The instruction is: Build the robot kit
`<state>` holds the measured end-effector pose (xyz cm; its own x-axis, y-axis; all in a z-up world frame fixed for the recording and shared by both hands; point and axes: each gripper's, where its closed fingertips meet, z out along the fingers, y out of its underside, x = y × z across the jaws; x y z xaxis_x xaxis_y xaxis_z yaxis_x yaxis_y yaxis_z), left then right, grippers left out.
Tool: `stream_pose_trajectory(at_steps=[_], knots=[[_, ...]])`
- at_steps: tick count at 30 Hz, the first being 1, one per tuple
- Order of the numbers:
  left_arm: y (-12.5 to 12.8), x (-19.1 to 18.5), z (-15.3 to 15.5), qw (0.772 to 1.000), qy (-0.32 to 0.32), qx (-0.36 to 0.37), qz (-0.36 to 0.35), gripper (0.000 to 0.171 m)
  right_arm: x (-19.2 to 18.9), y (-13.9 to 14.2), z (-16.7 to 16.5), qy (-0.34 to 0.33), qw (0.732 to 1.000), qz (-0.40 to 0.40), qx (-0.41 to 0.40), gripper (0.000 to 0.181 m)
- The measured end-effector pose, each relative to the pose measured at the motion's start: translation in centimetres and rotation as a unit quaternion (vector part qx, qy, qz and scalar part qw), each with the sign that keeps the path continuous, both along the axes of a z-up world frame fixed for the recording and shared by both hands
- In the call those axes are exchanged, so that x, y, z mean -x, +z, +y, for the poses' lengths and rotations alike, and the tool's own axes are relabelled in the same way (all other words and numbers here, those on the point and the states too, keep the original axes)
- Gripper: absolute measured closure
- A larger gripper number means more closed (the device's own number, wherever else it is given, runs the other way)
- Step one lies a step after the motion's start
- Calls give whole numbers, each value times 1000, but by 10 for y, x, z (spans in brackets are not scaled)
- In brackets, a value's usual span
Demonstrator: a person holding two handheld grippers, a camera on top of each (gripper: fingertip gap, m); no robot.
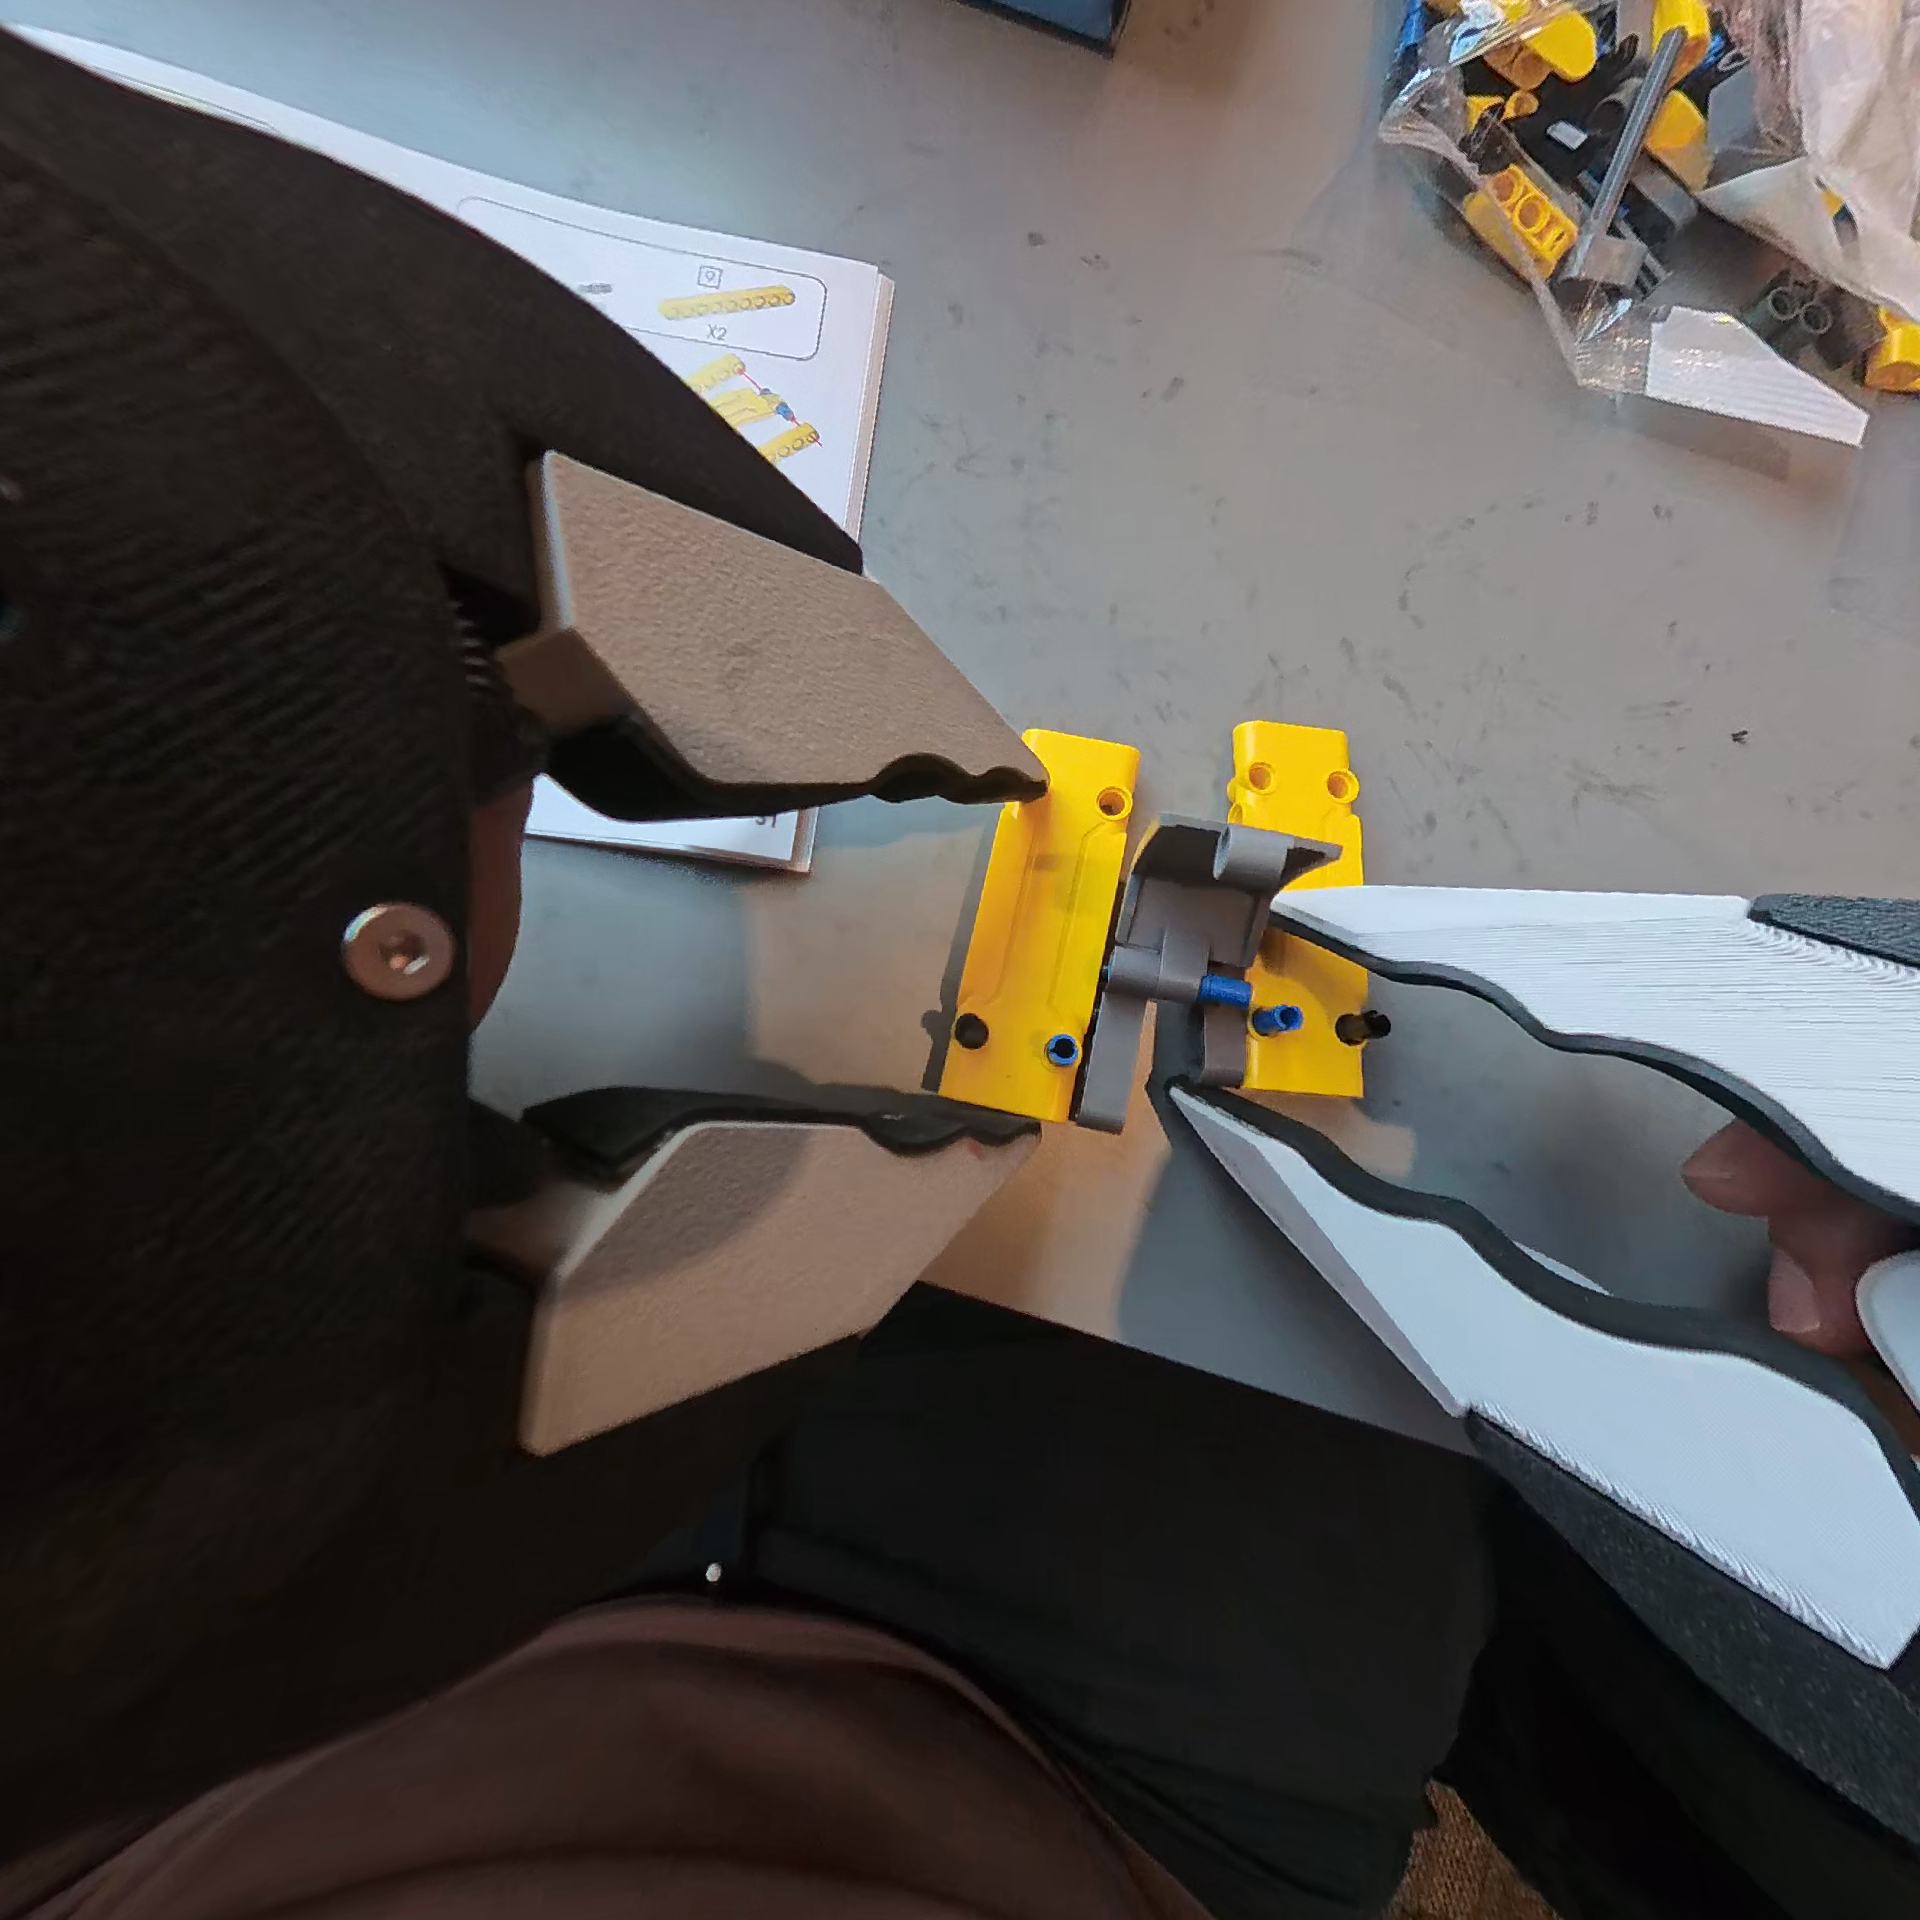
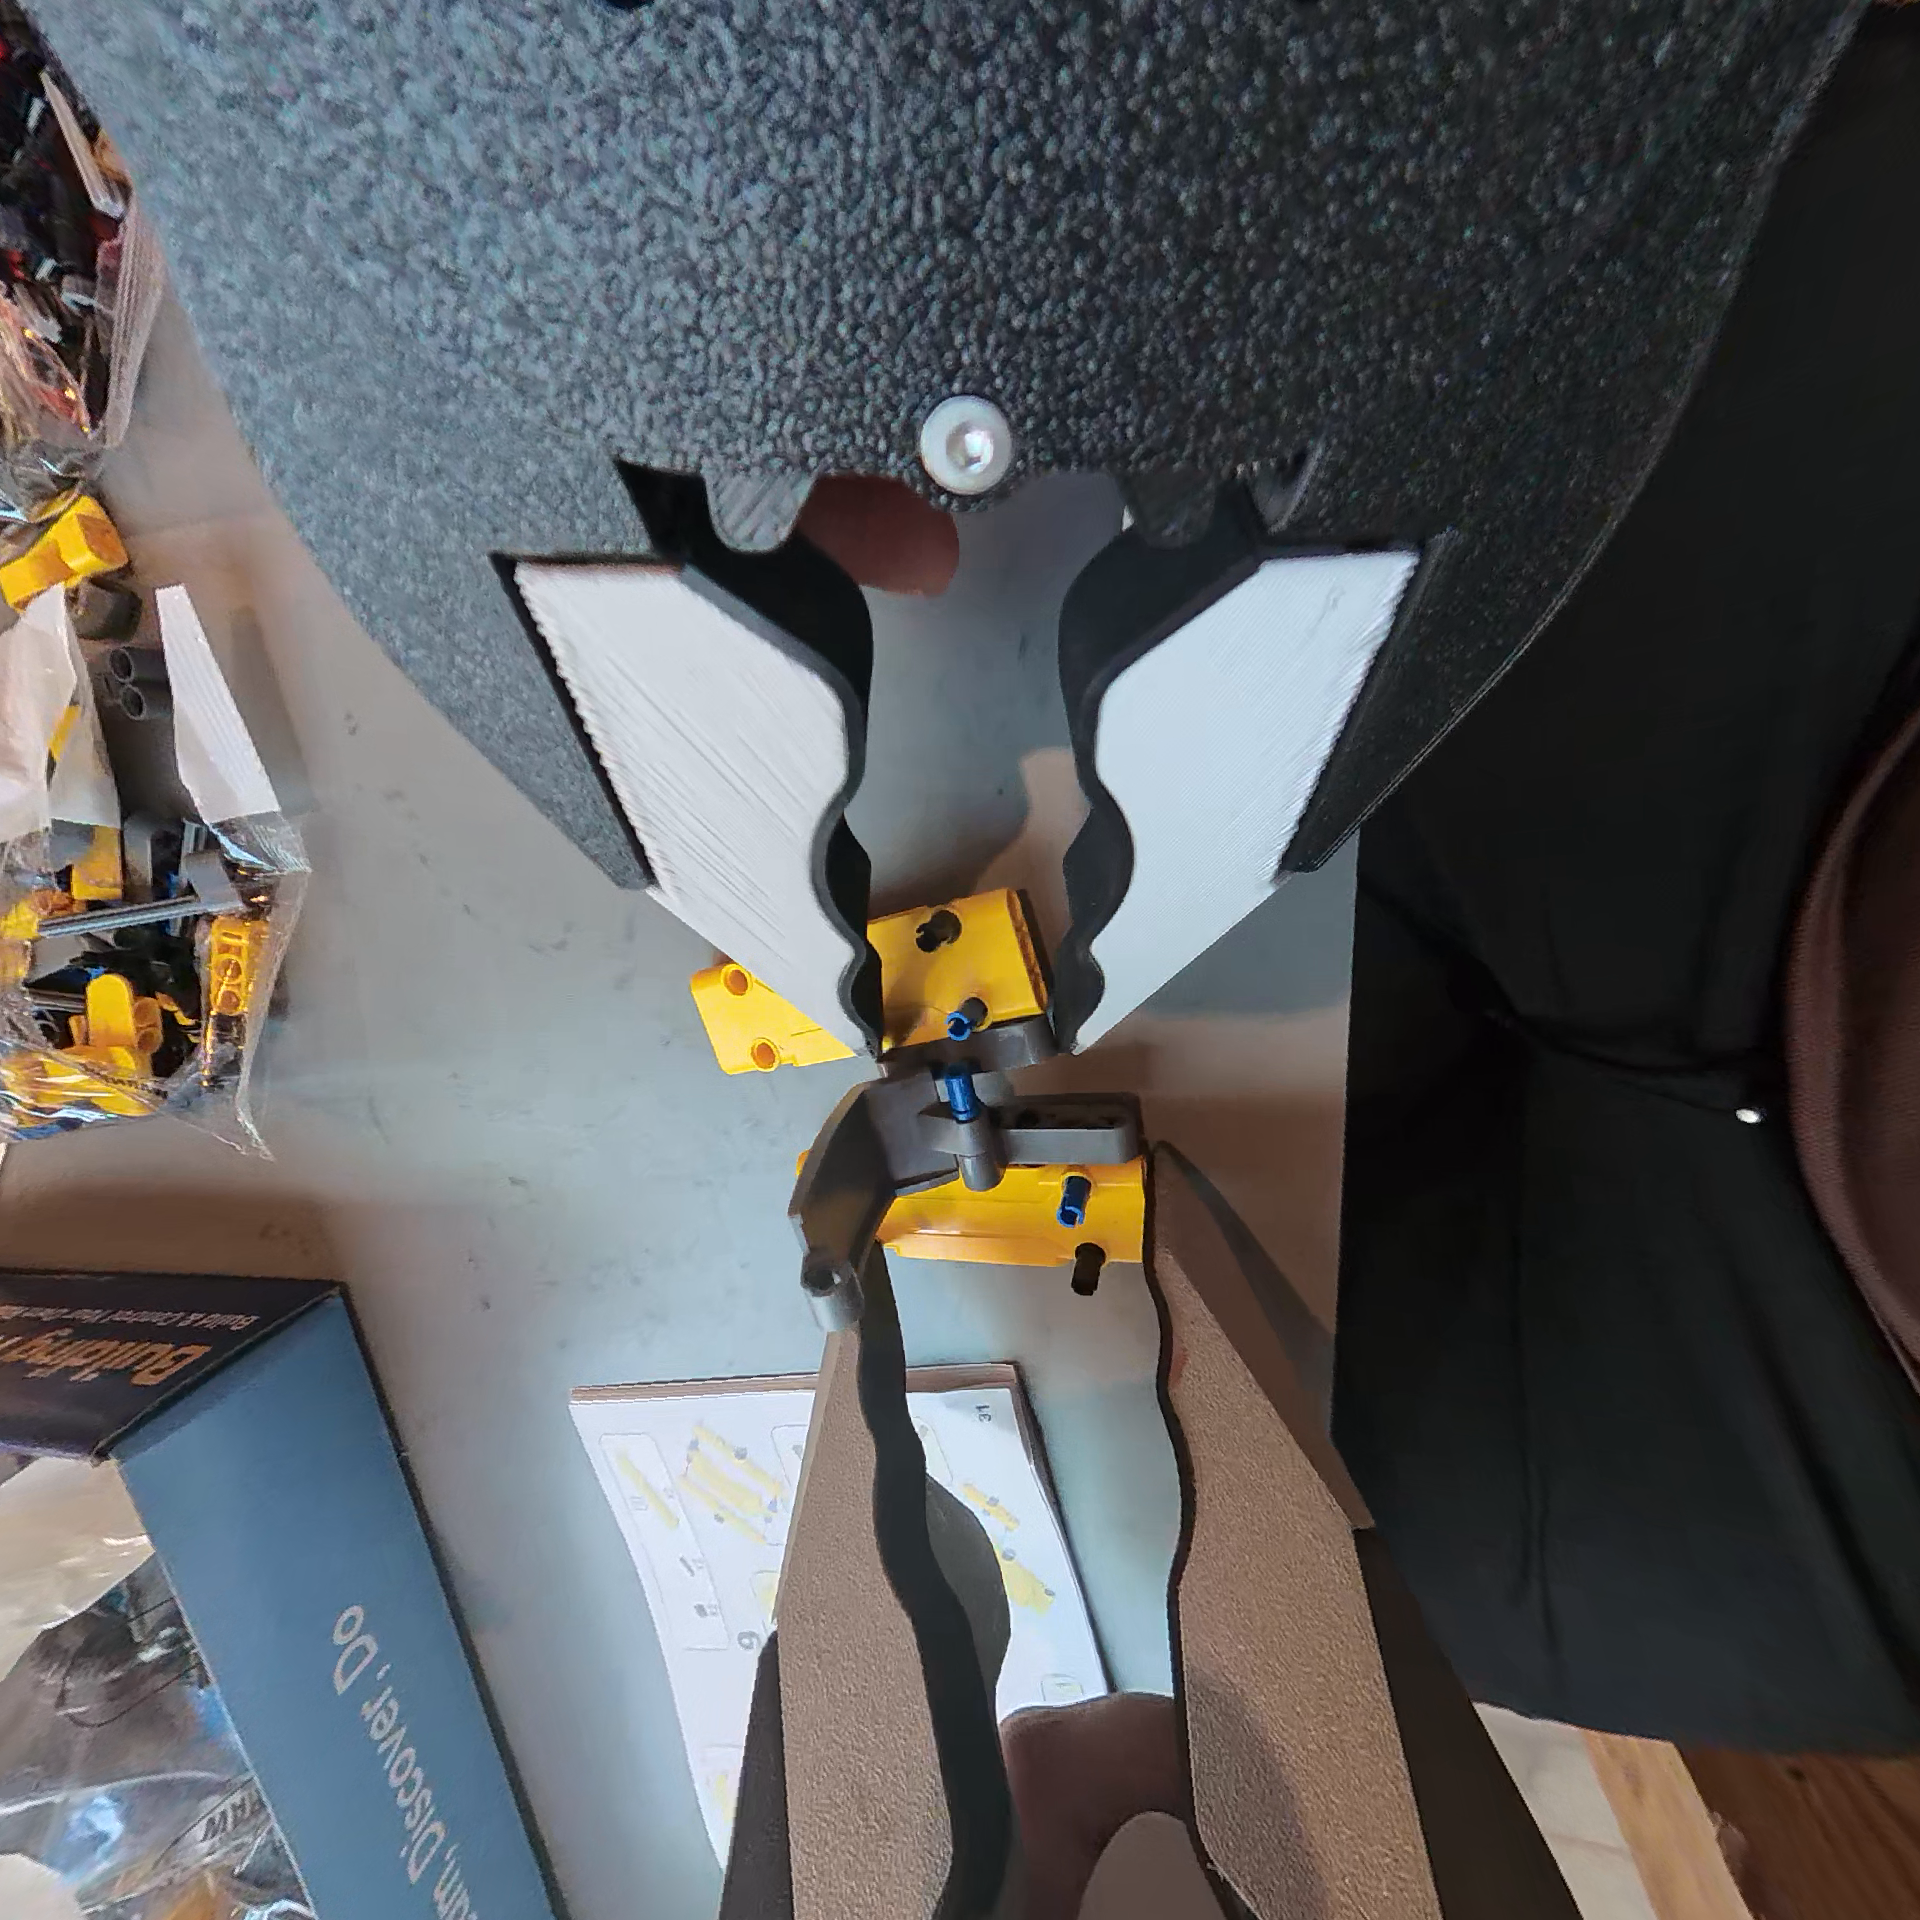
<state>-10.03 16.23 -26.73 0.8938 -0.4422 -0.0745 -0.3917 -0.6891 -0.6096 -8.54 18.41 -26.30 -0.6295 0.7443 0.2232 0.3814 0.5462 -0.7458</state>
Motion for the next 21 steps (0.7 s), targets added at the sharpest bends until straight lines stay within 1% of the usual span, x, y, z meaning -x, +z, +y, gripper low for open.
stream_pose_trajectory(at_steps=[5,8,11,14,21], knots=[[7,-6,-3,1000,-6,-13,-9,117,-1,1,1,-2,1000,-1,7,149],[10,-9,-1,1000,-14,-26,-1,117,-1,0,1,-3,1000,-1,4,149],[7,-13,-1,999,-27,-26,7,123,-1,0,2,-4,1000,-1,6,149],[3,-12,0,999,-26,-28,24,129,-5,1,4,-9,1000,-3,11,150],[2,-14,4,999,-14,-36,38,132,-13,1,5,-12,1000,-3,15,151]])
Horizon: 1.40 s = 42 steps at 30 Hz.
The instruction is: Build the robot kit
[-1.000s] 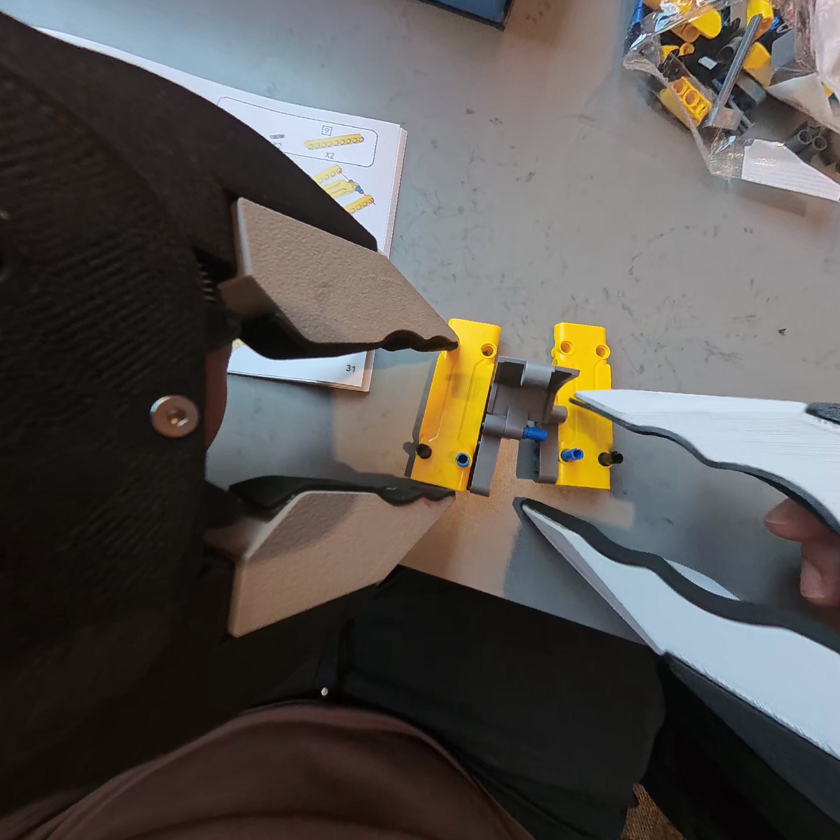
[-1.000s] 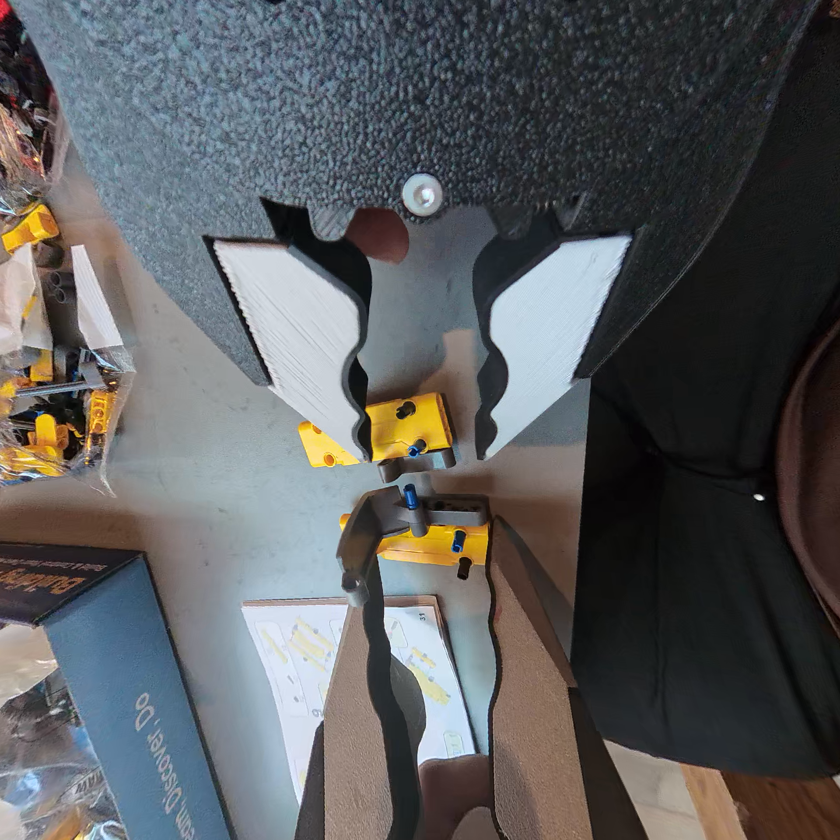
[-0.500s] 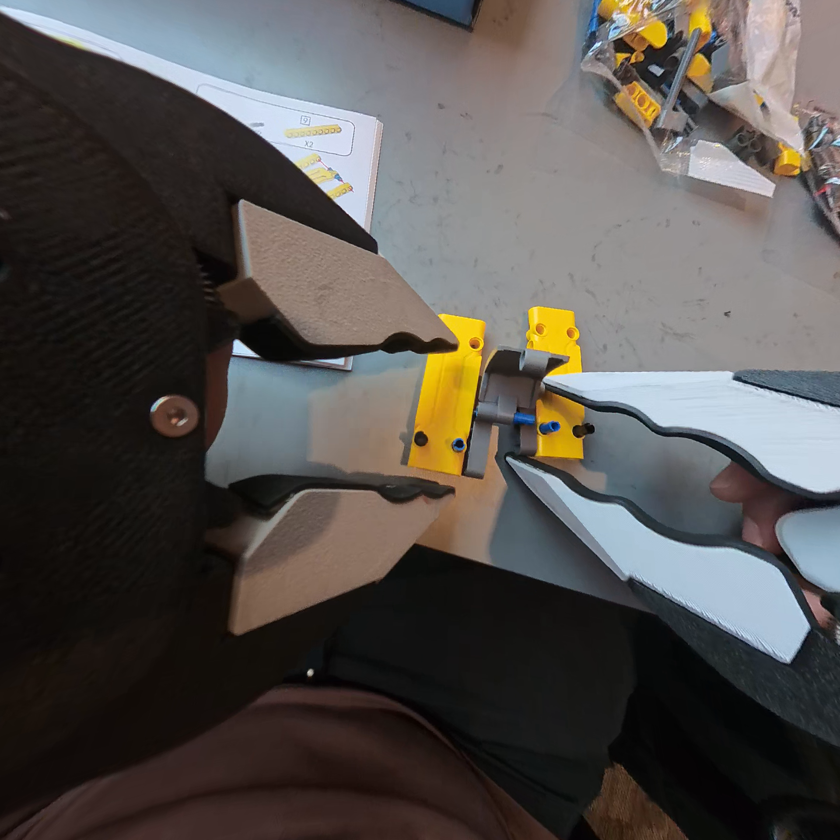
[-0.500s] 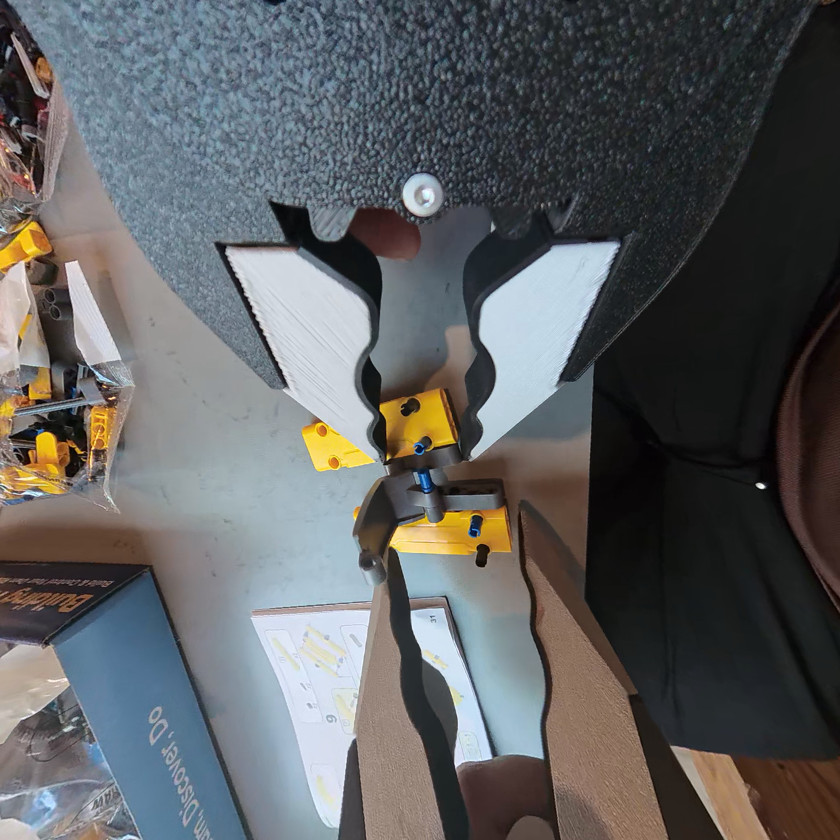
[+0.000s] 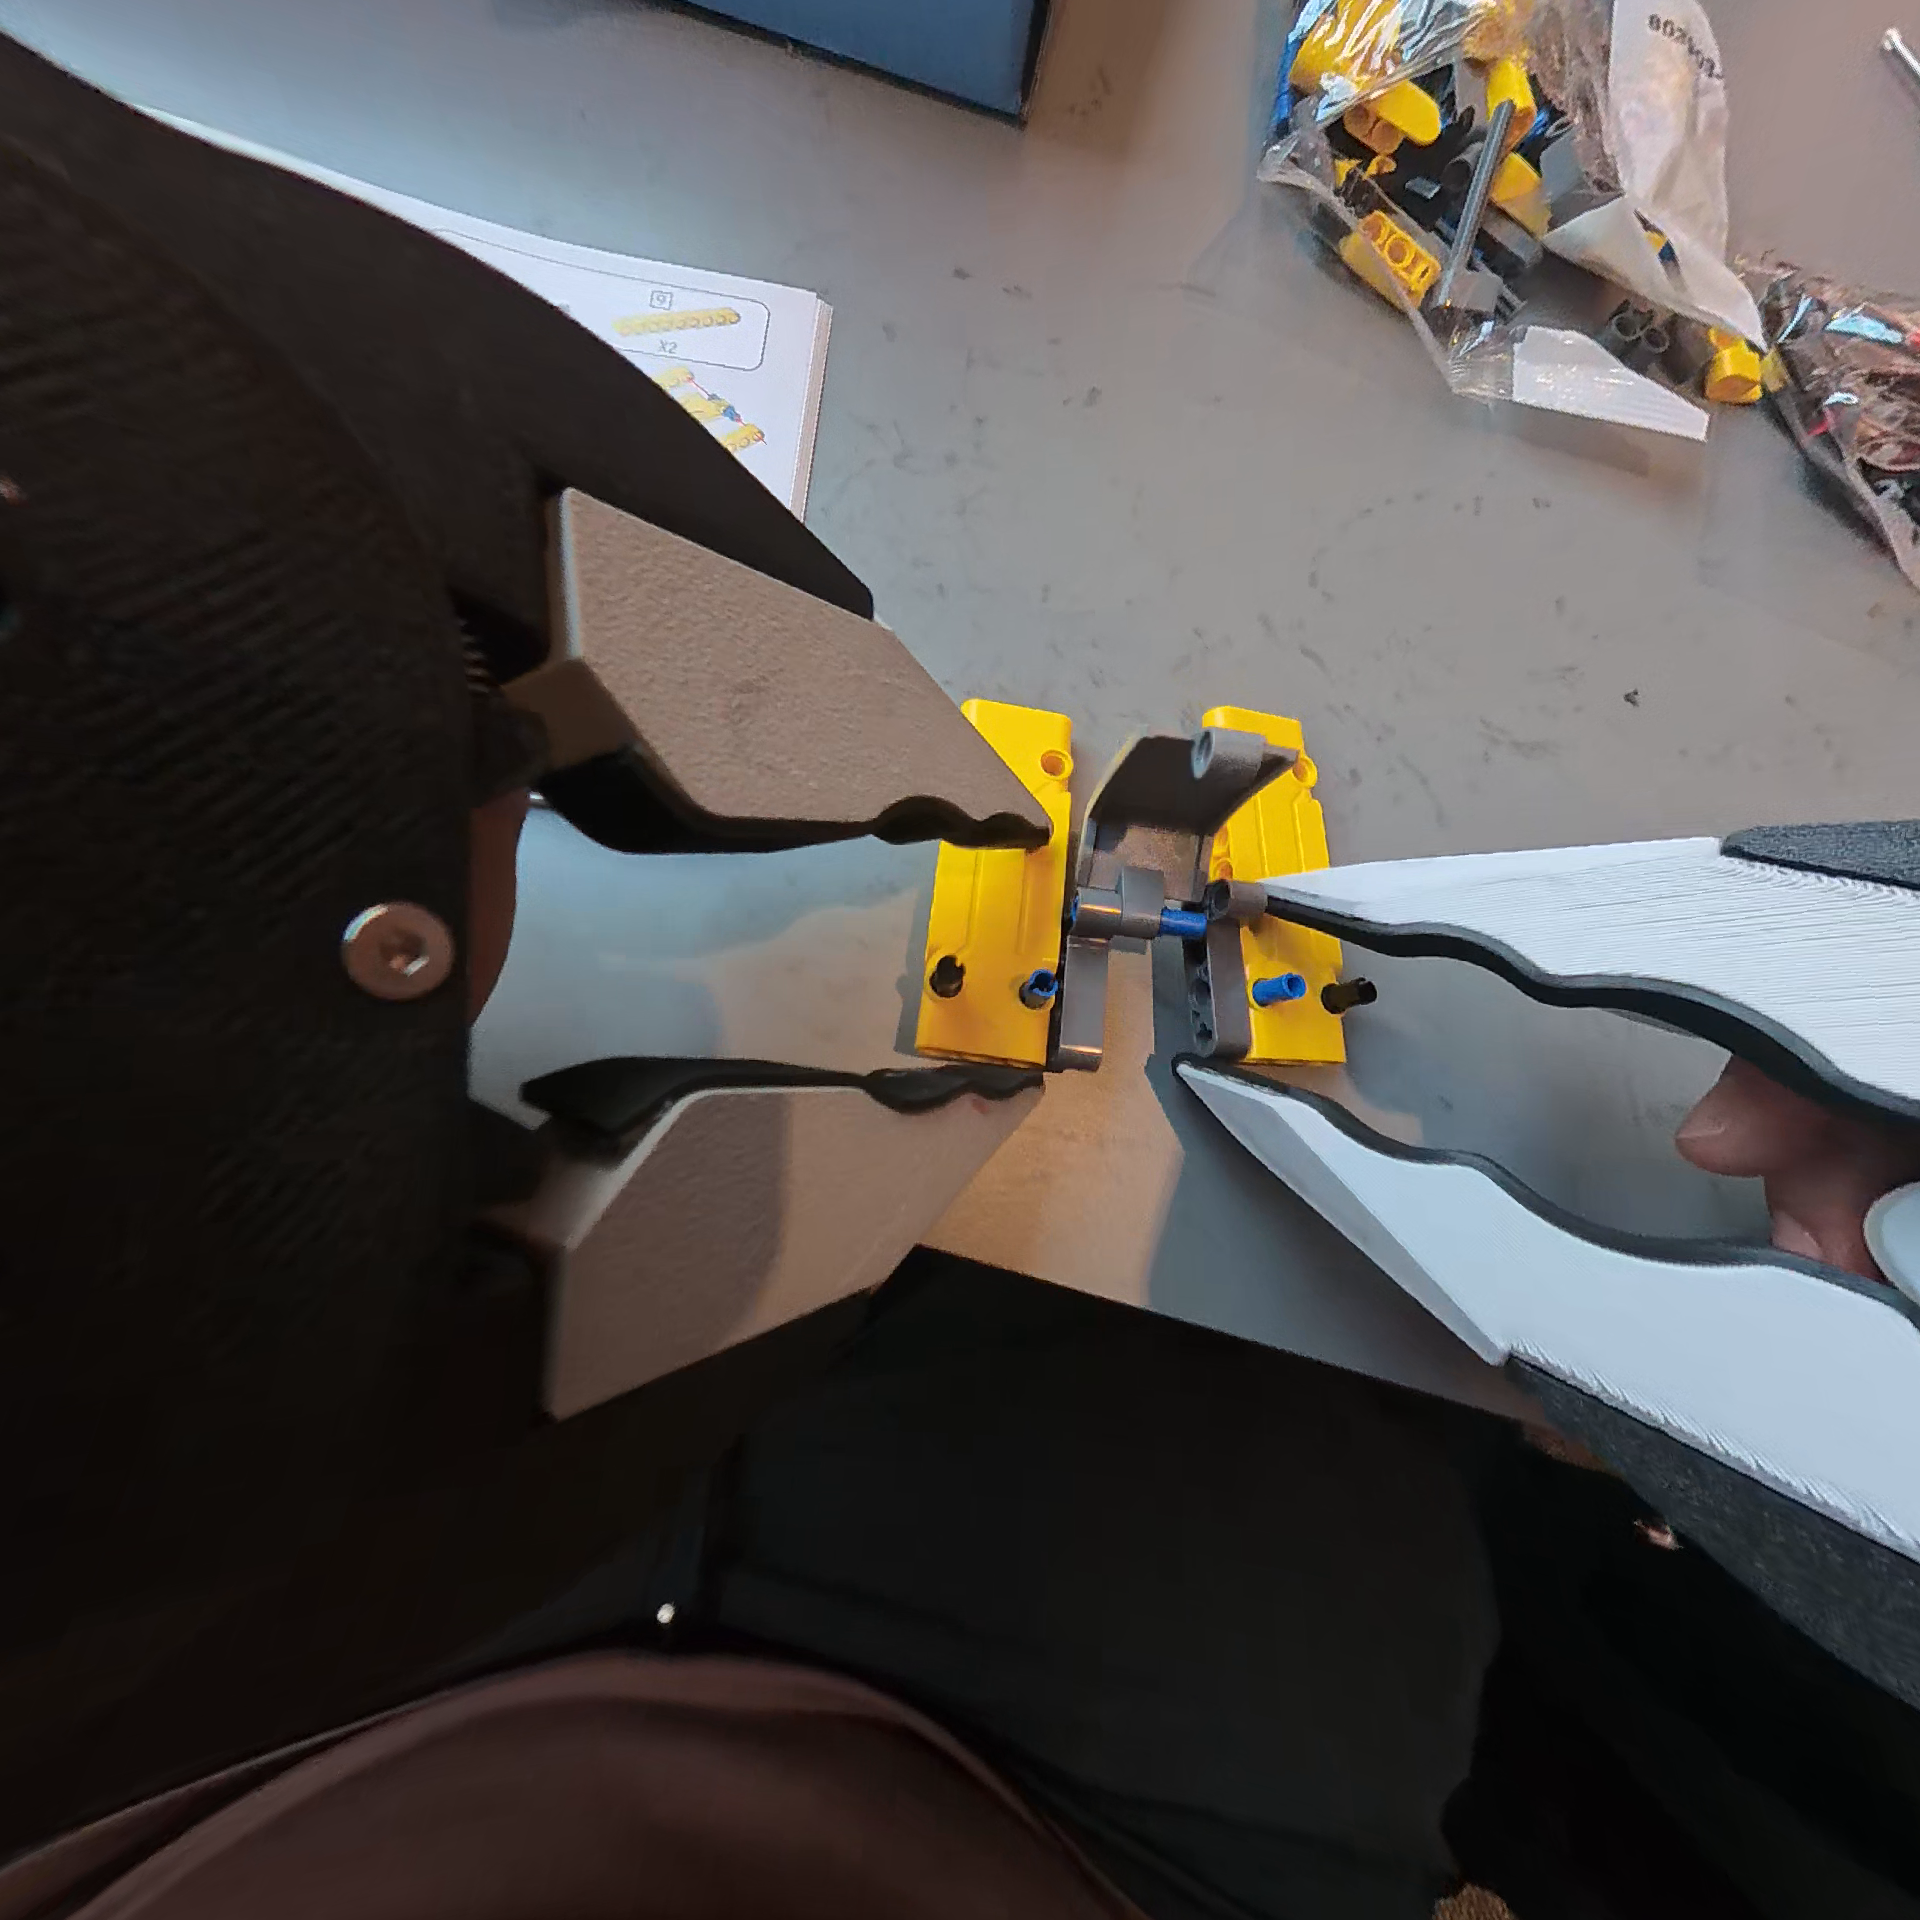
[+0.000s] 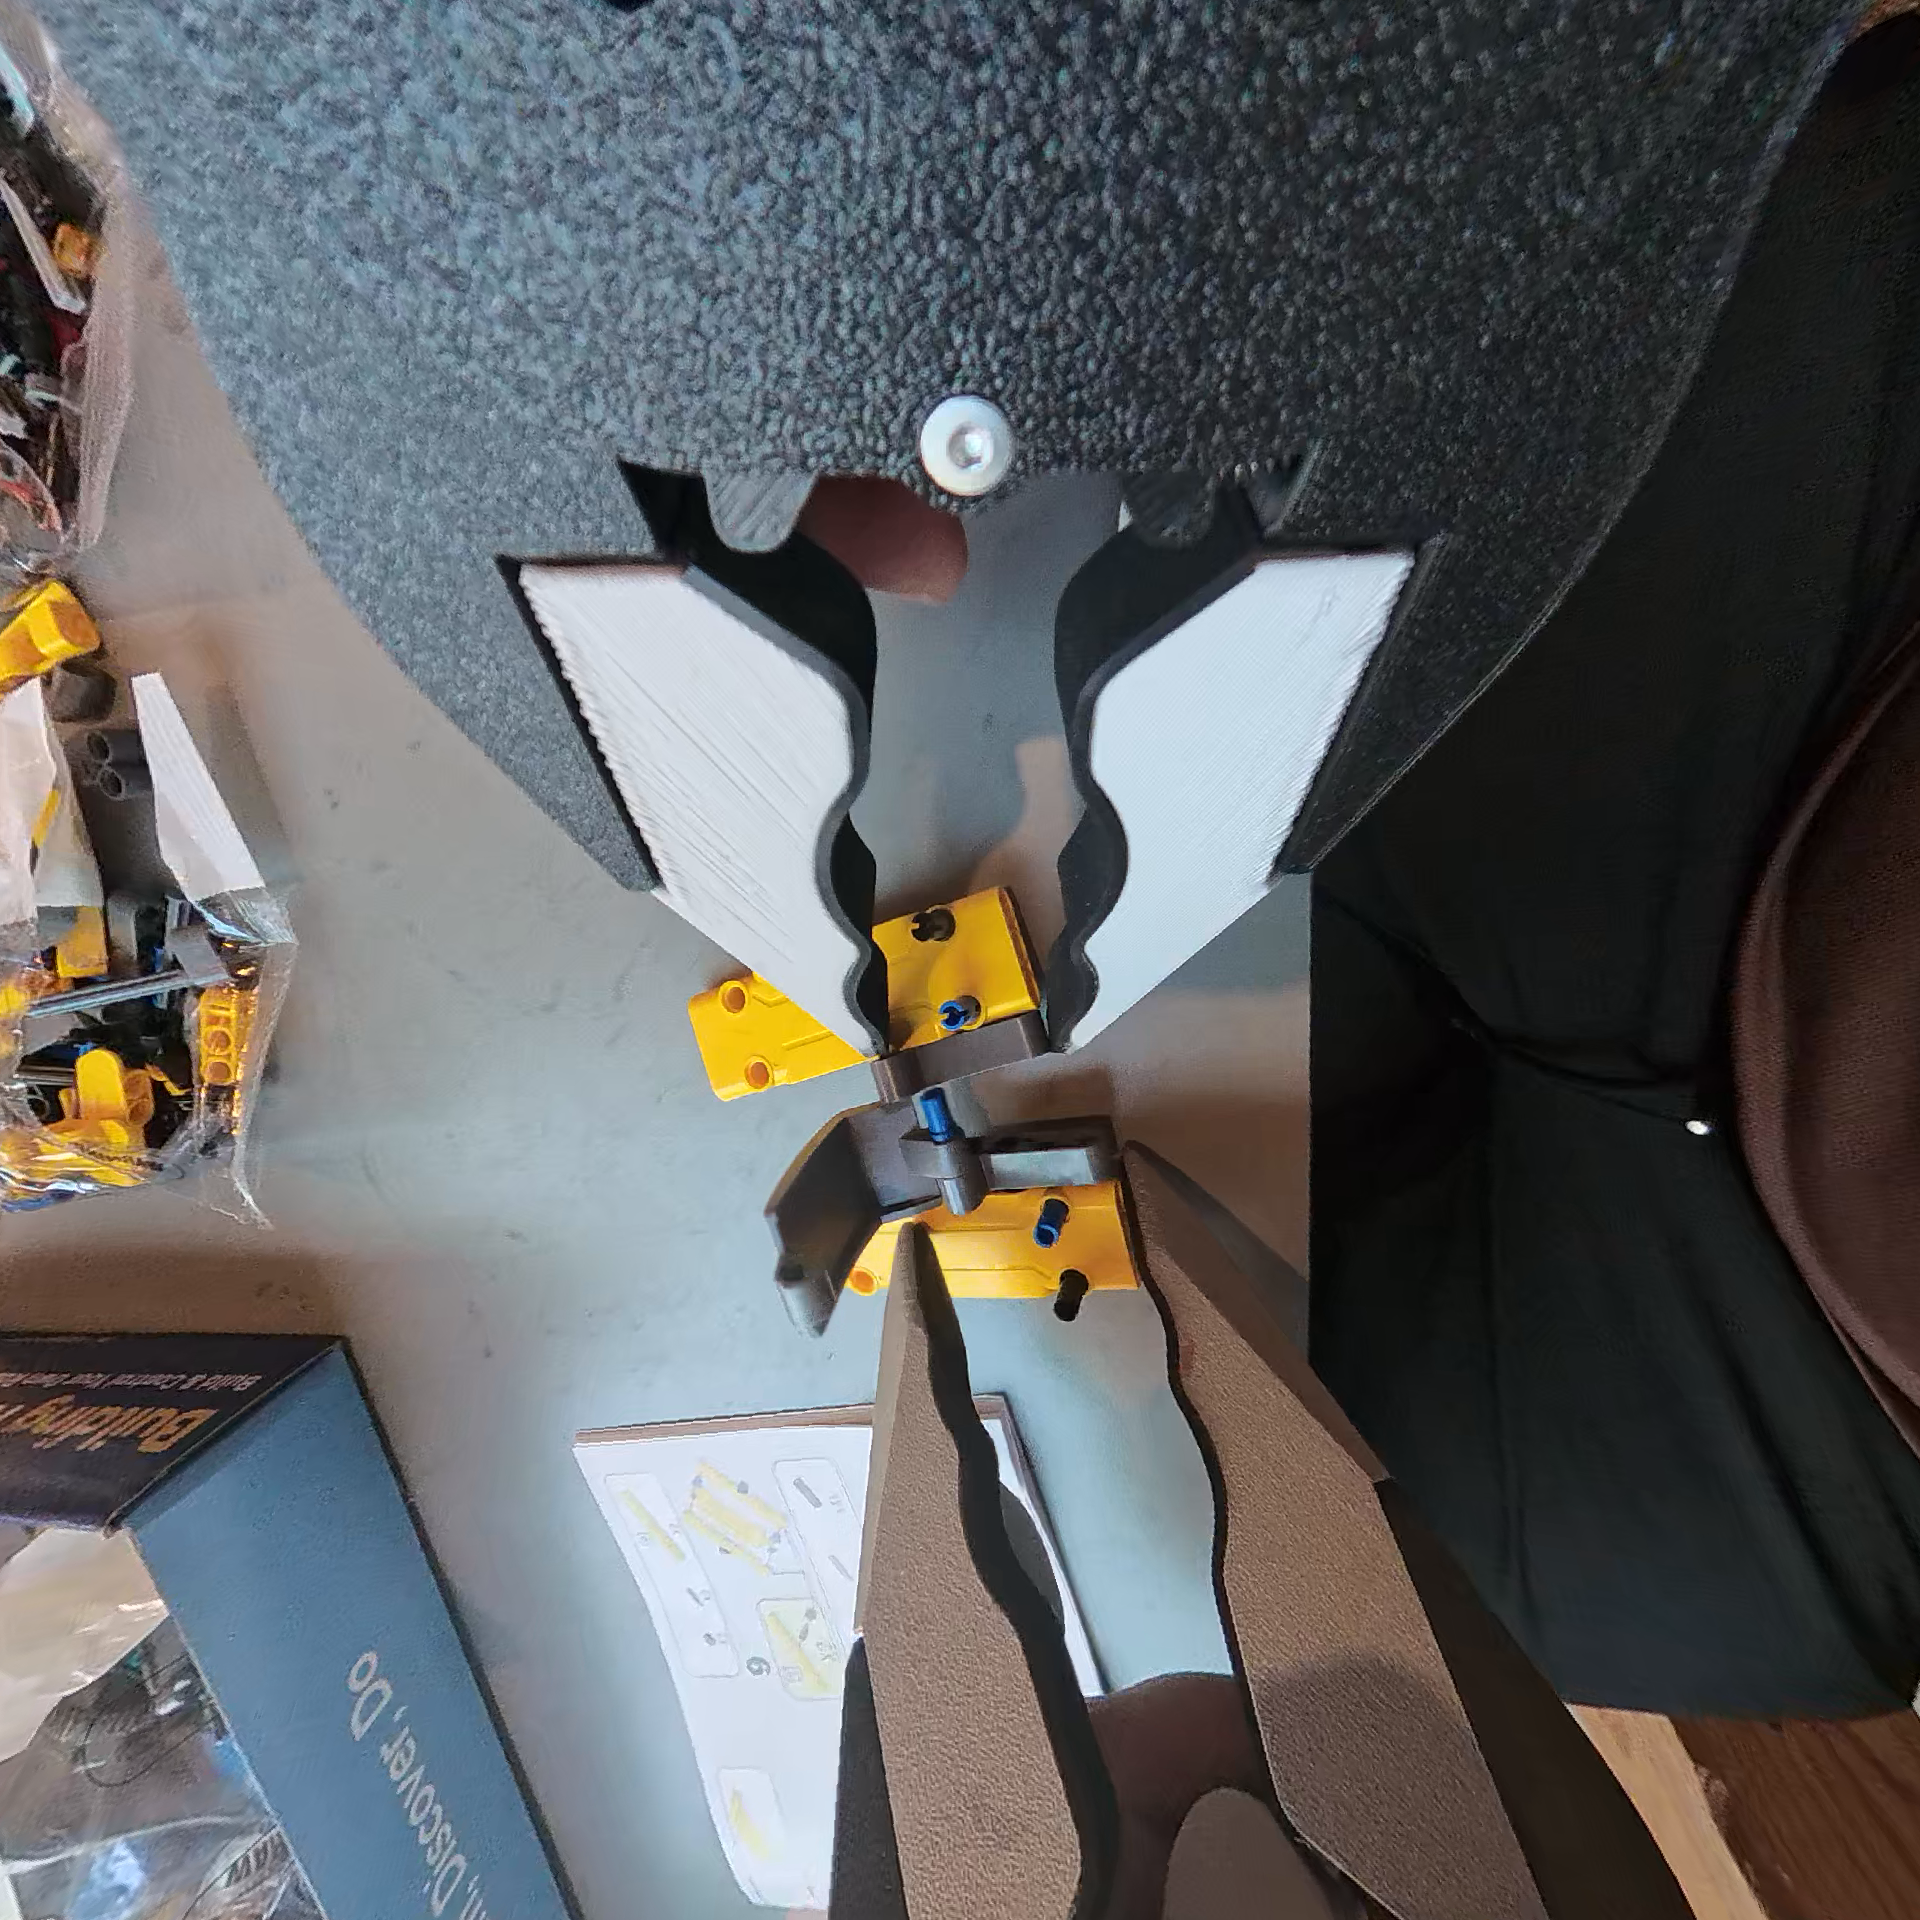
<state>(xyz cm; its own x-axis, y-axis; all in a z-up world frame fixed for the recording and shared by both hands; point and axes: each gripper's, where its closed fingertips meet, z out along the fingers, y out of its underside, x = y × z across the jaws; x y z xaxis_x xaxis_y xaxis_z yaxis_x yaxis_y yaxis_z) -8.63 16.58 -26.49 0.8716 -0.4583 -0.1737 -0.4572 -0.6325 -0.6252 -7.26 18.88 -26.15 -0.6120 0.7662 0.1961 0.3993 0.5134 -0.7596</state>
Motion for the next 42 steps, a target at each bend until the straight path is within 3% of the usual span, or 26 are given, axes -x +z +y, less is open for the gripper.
stream_pose_trajectory(at_steps=[29,35,42], knots=[[0,4,0,999,-23,-39,3,141,6,0,-7,-3,1000,-4,8,153],[1,5,0,998,-5,-65,14,144,10,2,-7,-23,998,-28,50,154],[0,6,1,997,7,-68,39,144,10,2,-8,-19,999,-22,45,154]])
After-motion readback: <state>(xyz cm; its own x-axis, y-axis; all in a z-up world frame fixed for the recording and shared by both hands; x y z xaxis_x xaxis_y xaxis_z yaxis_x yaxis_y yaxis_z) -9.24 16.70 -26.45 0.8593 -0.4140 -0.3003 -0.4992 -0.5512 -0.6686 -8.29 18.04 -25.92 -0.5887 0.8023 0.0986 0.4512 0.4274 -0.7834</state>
